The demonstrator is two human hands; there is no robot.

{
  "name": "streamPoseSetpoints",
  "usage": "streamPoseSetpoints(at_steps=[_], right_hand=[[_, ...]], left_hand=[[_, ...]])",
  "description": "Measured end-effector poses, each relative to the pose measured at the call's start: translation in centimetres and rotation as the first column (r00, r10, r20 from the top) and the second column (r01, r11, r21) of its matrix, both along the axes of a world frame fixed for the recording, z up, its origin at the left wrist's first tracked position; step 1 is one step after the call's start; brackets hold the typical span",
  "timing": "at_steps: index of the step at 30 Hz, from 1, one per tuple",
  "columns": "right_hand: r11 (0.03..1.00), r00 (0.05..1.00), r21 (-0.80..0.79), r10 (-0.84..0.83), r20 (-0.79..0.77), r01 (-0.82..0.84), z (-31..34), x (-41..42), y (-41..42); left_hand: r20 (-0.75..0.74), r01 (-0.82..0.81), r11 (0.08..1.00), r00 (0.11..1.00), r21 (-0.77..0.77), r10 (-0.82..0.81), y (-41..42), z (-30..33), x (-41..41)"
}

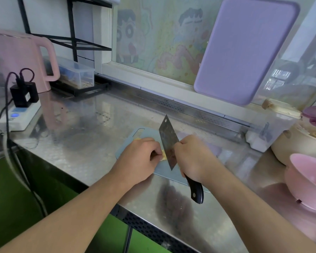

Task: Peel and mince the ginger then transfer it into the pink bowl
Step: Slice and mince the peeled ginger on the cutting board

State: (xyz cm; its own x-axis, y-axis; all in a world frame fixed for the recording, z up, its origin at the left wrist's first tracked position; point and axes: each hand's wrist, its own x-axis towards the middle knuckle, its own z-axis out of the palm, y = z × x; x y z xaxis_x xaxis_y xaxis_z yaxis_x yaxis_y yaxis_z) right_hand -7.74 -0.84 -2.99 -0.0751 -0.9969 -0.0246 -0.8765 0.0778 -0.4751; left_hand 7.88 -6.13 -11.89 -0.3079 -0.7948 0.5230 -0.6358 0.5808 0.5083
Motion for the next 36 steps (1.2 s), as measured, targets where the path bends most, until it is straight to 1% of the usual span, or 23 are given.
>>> streamPoseSetpoints(at_steps=[1,3,4,5,6,7,10,12,15,17,18,19,21,24,27,30,31,33,34,36], right_hand=[[0.999,0.997,0.025,0.028,-0.067,-0.026,0.0,0.2,0.0],[0.995,0.985,0.045,0.090,-0.150,-0.084,0.0,0.6,0.3],[0.994,0.980,0.046,0.105,-0.167,-0.098,-0.1,0.8,0.5],[0.997,0.985,0.024,0.073,-0.156,-0.070,0.0,1.2,0.7],[0.998,0.977,0.034,0.056,-0.206,-0.050,0.3,1.7,0.8],[0.996,0.959,0.065,0.081,-0.272,-0.066,0.4,2.3,1.2],[0.993,0.934,0.078,0.111,-0.339,-0.090,-0.4,2.8,0.7],[0.995,0.944,0.084,0.086,-0.319,-0.062,-0.3,2.8,0.4],[0.990,0.958,0.138,0.064,-0.280,-0.026,0.6,2.3,0.6],[0.991,0.963,0.124,0.074,-0.260,-0.042,0.8,1.8,0.9],[0.993,0.973,0.108,0.071,-0.220,-0.048,0.8,1.6,1.0],[0.996,0.987,0.080,0.060,-0.148,-0.049,0.8,1.4,0.9],[0.997,0.991,0.040,0.070,-0.111,-0.066,1.0,0.9,0.9],[0.998,0.990,0.027,0.062,-0.130,-0.059,0.9,0.9,1.0],[0.994,0.981,0.049,0.103,-0.162,-0.096,0.8,0.8,0.9],[0.978,0.923,0.069,0.208,-0.323,-0.196,0.6,0.7,0.8],[0.975,0.912,0.076,0.223,-0.343,-0.209,0.6,0.7,0.9],[0.966,0.859,0.085,0.257,-0.442,-0.245,0.7,1.4,1.1],[0.958,0.813,0.105,0.282,-0.509,-0.266,1.0,1.8,1.4],[0.942,0.735,0.149,0.327,-0.594,-0.299,1.0,2.2,1.1]], left_hand=[[0.000,0.001,1.000,1.000,-0.002,-0.001,0.0,0.0,0.0],[0.003,0.005,1.000,1.000,-0.008,-0.005,0.0,0.0,0.0],[0.006,0.007,1.000,1.000,-0.012,-0.006,0.0,0.0,0.0],[0.009,0.008,1.000,1.000,-0.016,-0.008,0.0,0.0,0.0],[0.010,0.012,1.000,1.000,-0.020,-0.011,0.0,0.1,0.0],[0.009,0.017,1.000,1.000,-0.022,-0.017,0.0,0.1,0.0],[-0.003,0.029,1.000,1.000,-0.007,-0.029,0.2,0.3,0.1],[-0.006,0.026,1.000,1.000,0.007,-0.025,0.3,0.4,0.2],[0.009,0.034,0.999,0.999,0.018,-0.034,0.4,0.2,0.2],[0.028,0.031,0.999,0.999,0.021,-0.032,0.4,0.1,0.2],[0.030,0.026,0.999,0.999,0.019,-0.026,0.4,0.1,0.3],[0.028,0.018,1.000,0.999,0.014,-0.019,0.3,0.0,0.3],[0.017,0.003,1.000,1.000,0.006,-0.003,0.3,0.0,0.3],[-0.005,-0.005,1.000,1.000,0.010,0.005,0.3,-0.1,0.4],[-0.012,-0.003,1.000,1.000,0.011,0.004,0.1,-0.2,0.4],[-0.012,0.016,1.000,1.000,0.001,-0.016,-0.1,-0.3,0.4],[-0.009,0.024,1.000,1.000,-0.005,-0.024,-0.1,-0.3,0.4],[-0.008,0.034,0.999,0.999,-0.018,-0.034,-0.2,-0.3,0.4],[-0.011,0.035,0.999,0.999,-0.023,-0.035,-0.1,-0.3,0.4],[-0.019,0.032,0.999,0.999,-0.022,-0.032,0.0,-0.2,0.4]])
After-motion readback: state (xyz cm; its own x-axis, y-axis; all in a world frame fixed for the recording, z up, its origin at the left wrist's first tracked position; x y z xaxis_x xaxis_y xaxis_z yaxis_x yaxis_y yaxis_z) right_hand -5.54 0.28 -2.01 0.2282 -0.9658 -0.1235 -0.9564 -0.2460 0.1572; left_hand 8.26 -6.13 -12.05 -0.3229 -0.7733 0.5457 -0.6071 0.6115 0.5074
